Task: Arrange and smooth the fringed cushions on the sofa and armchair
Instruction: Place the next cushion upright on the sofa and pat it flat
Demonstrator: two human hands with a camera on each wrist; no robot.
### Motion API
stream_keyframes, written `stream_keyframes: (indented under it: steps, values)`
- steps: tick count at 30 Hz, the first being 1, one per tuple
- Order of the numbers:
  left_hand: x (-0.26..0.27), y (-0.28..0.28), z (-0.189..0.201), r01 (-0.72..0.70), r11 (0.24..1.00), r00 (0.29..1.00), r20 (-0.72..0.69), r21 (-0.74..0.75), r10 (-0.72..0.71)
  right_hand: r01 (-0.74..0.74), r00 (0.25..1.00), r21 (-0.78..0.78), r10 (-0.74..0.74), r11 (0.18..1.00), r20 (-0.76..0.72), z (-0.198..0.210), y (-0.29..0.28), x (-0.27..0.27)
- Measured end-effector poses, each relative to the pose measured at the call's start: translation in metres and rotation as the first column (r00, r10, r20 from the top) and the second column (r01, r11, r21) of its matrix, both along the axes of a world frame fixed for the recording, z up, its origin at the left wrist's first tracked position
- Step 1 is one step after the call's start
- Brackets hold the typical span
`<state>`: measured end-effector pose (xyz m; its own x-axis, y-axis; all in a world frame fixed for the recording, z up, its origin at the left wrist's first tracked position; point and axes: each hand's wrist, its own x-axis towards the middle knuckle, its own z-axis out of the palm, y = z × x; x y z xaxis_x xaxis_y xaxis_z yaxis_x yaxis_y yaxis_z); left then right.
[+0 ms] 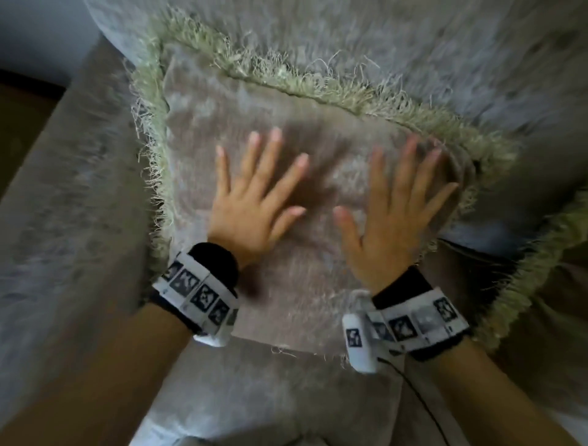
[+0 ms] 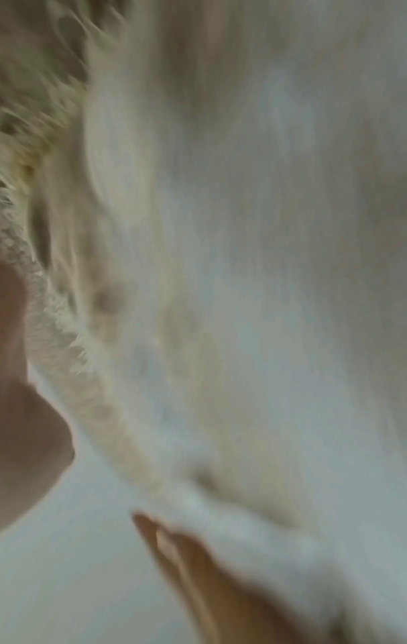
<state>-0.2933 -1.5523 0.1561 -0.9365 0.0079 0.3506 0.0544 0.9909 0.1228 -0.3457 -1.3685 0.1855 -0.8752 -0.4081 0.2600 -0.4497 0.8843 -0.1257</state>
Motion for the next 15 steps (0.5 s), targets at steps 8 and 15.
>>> stream_keyframes:
  steps: [8,15]
  values:
    - [-0.007,-0.039,-0.013,-0.257,0.965,0.95,0.195,0.047,0.243,0.175,0.979,0.05,-0.179,0.983,0.094,-0.013,0.021,-0.028]
    - [-0.006,-0.029,-0.014,-0.105,0.994,0.967,0.231,-0.025,0.107,0.024,0.978,0.169,-0.059,0.985,0.202,-0.033,0.008,-0.027]
